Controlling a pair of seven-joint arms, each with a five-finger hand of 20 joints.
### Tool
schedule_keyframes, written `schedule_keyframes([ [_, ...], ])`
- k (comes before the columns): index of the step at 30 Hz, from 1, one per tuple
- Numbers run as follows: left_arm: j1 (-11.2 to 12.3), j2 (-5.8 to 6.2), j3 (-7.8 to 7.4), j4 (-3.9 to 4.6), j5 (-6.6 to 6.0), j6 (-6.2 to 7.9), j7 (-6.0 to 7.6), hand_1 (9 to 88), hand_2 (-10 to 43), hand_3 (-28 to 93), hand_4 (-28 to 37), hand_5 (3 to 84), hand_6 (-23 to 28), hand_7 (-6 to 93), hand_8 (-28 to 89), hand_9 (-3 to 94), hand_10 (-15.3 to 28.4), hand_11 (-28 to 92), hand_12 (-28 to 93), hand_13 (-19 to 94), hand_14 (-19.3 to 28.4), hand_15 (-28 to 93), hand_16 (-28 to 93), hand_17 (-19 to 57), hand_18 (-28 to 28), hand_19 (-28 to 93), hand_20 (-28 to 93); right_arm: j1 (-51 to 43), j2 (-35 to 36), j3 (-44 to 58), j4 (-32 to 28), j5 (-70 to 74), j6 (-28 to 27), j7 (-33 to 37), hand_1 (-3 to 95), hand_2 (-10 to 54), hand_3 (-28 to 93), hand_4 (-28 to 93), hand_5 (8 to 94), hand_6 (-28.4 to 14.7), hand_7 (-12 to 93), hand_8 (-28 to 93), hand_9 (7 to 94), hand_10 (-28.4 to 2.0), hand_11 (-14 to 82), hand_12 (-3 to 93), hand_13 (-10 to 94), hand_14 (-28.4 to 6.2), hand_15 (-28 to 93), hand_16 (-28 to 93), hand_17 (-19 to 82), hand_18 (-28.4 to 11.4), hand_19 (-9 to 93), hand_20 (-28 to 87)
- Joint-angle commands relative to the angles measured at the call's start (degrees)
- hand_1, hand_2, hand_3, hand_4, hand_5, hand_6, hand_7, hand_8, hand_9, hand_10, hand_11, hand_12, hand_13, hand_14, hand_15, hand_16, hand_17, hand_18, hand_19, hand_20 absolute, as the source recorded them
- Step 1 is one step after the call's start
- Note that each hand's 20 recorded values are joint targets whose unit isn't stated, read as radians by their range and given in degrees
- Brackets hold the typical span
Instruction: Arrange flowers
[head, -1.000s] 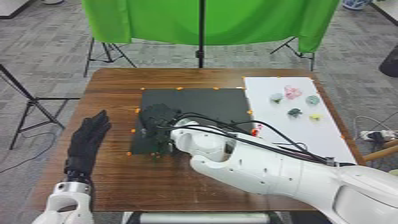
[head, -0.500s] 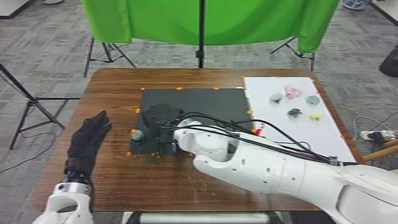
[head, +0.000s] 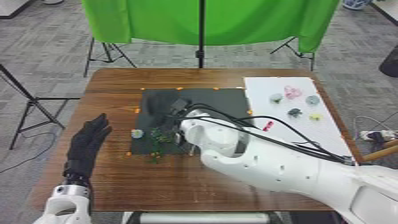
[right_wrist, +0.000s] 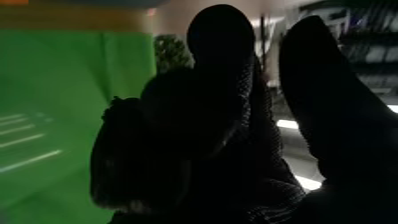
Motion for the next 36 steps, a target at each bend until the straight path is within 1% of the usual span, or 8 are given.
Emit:
schedule_keyframes([
  [1, 0.9, -0.67, -0.89, -0.27, 0.6, -0.98, -1.05, 19.8, 6.0, 59, -28.3, 38.4, 5.2, 4.5, -5, 33.9, 11.0, 8, 12, 26, 15.0, 13, 4, 2.0, 12.7, 2, 19, -8.6, 15.7, 20.5, -12.9, 1.9, 3.4, 5.6, 41.6, -9.5, 64, -15, 67.1, -1.7, 15, -8, 80.7, -12.4, 27.5, 25.3, 89, -4.2, 48, 34, 62, -11.2, 93, 45],
  [4, 2.5, -1.07, -2.03, -0.91, 0.47, -0.56, -1.06, 19.7, 5.9, 59, -28.3, 38.4, 5.1, 4.7, -5, 34.1, 11.2, 8, 12, 26, 15.0, 13, 4, 2.1, 12.7, 2, 18, -17.1, 22.2, 32.8, -17.5, 1.0, 2.9, 8.8, 40.5, -9.5, 64, -14, 64.4, -1.7, 14, -7, 74.2, -15.2, 21.4, 23.8, 84, -6.6, 46, 33, 56, -13.1, 91, 42],
  [7, 3.6, -1.52, -2.58, -1.24, 0.13, -0.14, -0.88, 19.6, 5.9, 59, -28.3, 38.6, 4.9, 5.0, -5, 34.2, 11.2, 8, 12, 26, 15.0, 13, 4, 2.1, 12.7, 2, 18, -25.6, 26.1, 45.1, -20.3, 3.4, -5.1, 13.0, 38.8, -9.5, 63, -13, 60.7, -1.5, 13, -7, 68.3, -16.9, 18.2, 23.6, 79, -8.5, 48, 34, 54, -14.4, 91, 42],
  [10, 4.3, -1.9, -2.69, -1.42, -0.02, -0.05, -0.83, 19.4, 5.8, 59, -28.3, 38.6, 4.9, 5.1, -5, 34.3, 11.2, 8, 12, 26, 15.2, 13, 4, 2.1, 12.6, 2, 18, -30.1, 28.0, 51.8, -19.4, 6.2, -14.3, 16.7, 37.0, -9.5, 62, -12, 57.5, -2.1, 10, -6, 64.2, -18.4, 16.3, 24.9, 76, -10.3, 51, 32, 53, -14.7, 91, 43],
  [14, 3.5, -1.91, -2.07, -1.13, 0.52, -0.97, -1.23, 19.6, 5.8, 59, -28.3, 38.7, 4.9, 5.3, -5, 34.5, 11.3, 8, 12, 26, 15.2, 13, 4, 2.1, 12.6, 2, 19, -33.7, 28.8, 54.3, -15.1, 6.5, -16.3, 18.8, 37.0, -9.5, 61, -12, 57.8, -2.0, 10, -6, 64.7, -18.9, 16.7, 25.4, 77, -10.1, 53, 32, 55, -14.0, 91, 43],
  [22, 2.3, -1.7, -1.53, -0.89, 1.5, -2.17, -2.3, 19.8, 5.8, 59, -28.3, 38.8, 4.9, 5.4, -5, 34.8, 11.5, 9, 12, 26, 15.2, 13, 4, 2.1, 12.6, 2, 19, -36.7, 27.7, 53.6, -9.2, 4.9, -15.7, 20.2, 36.9, -9.5, 61, -12, 57.1, -1.5, 9, -6, 65.8, -18.6, 17.6, 25.6, 79, -9.4, 54, 31, 57, -13.2, 92, 42],
  [31, 2.5, -2.25, -1.16, -0.9, 1.85, -2.94, -3.28, 19.9, 5.7, 59, -28.3, 39.0, 4.8, 5.5, -5, 35.0, 11.5, 9, 12, 26, 15.4, 14, 4, 2.1, 12.6, 2, 19, -37.3, 26.2, 51.6, -6.3, 6.1, -5.3, 19.1, 37.0, -9.5, 60, -12, 56.9, -1.2, 10, -7, 73.0, -16.9, 21.1, 24.4, 87, -5.7, 53, 32, 64, -8.6, 93, 37],
  [36, 2.7, -2.52, -1.25, -1.02, 2.0, -3.2, -3.75, 20.0, 5.6, 60, -28.3, 39.0, 4.8, 5.5, -5, 35.2, 11.4, 9, 12, 26, 15.4, 14, 4, 2.2, 12.6, 2, 19, -36.9, 25.6, 49.6, -5.1, 6.0, -6.4, 19.2, 37.1, -9.5, 60, -13, 56.9, -2.4, 10, -7, 75.1, -16.4, 21.6, 24.0, 89, -5.3, 52, 32, 66, -8.2, 93, 37],
])
